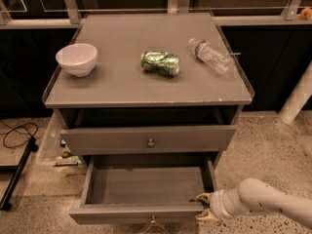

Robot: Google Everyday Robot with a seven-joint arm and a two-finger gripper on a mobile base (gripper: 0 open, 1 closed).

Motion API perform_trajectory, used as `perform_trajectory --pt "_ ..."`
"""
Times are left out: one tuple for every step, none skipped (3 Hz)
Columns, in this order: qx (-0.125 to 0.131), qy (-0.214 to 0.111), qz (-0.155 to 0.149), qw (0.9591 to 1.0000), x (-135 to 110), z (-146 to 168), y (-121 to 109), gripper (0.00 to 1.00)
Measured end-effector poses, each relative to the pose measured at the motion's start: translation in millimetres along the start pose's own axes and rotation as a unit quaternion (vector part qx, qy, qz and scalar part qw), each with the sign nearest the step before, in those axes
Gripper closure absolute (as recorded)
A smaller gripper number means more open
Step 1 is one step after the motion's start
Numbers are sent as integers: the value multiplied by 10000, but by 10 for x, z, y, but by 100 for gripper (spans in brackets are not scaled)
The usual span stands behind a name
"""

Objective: Open middle drawer

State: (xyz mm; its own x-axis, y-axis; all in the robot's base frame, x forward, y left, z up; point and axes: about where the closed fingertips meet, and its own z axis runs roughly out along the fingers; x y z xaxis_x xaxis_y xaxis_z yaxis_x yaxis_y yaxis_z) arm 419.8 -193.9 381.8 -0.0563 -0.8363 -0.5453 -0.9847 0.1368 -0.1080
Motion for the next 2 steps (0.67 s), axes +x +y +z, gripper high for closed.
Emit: perform_trajectory --pt "0 0 0 10000 -3 1 -15 100" --pt "-1 0 0 10000 -3 1 -15 81"
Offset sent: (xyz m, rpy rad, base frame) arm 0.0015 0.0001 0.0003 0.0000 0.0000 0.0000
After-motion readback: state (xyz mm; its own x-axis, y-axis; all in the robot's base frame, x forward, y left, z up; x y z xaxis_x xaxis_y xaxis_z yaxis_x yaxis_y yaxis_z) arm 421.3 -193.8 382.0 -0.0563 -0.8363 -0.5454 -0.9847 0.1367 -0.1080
